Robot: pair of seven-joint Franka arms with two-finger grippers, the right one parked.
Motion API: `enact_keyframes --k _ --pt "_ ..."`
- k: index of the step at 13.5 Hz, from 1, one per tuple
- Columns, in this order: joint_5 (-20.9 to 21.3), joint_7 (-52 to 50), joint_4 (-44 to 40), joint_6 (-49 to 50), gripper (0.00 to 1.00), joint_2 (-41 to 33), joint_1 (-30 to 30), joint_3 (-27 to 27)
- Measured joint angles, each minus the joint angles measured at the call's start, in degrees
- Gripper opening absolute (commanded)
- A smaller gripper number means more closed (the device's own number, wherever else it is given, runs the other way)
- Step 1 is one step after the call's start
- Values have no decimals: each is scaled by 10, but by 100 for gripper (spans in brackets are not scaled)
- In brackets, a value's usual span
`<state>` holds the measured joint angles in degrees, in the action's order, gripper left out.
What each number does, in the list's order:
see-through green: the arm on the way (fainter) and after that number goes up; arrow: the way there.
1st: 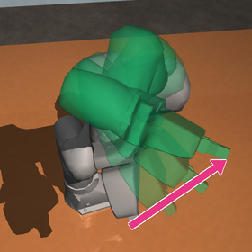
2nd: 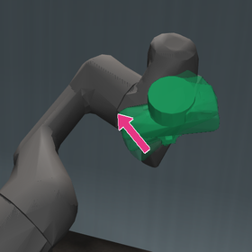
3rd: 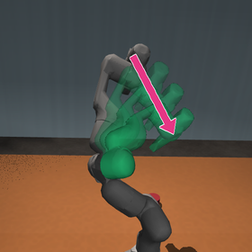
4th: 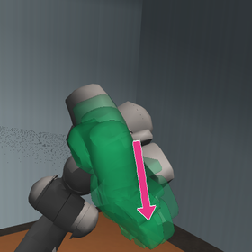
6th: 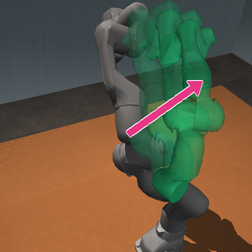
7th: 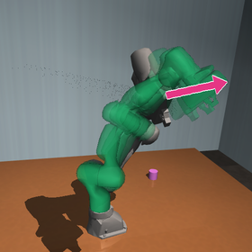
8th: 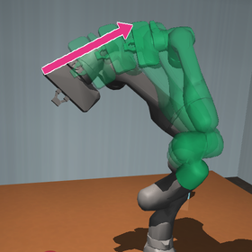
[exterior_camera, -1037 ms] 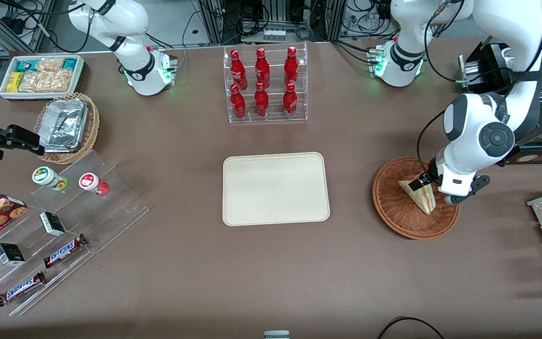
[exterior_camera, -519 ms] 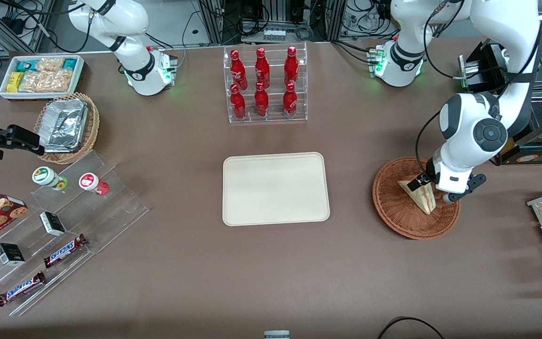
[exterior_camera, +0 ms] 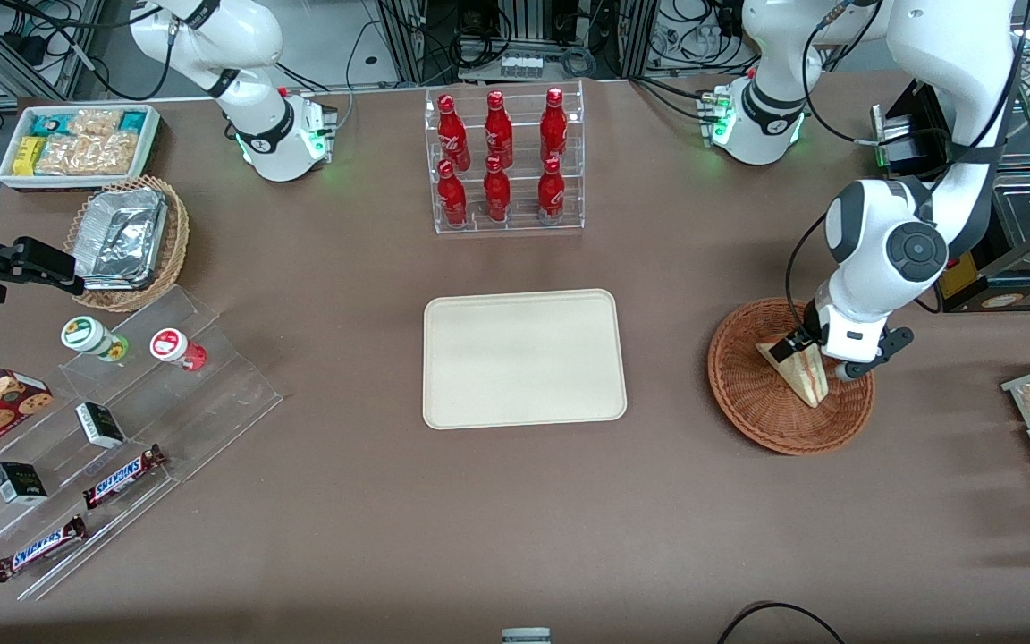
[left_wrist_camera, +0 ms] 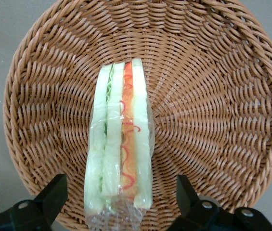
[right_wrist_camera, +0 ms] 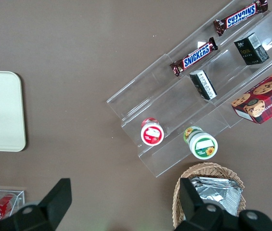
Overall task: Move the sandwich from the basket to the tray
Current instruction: 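Close the left gripper on the sandwich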
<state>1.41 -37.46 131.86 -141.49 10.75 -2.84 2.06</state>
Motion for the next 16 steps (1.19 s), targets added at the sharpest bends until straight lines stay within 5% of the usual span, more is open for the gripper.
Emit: enact_keyframes --k 5,9,10,16 --pt "0 0 0 -22 94 20 3 -2" --pt "0 0 4 -30 12 27 3 -2" --pt "0 0 5 -31 0 27 3 -2" --pt "3 3 5 -22 0 20 3 -2"
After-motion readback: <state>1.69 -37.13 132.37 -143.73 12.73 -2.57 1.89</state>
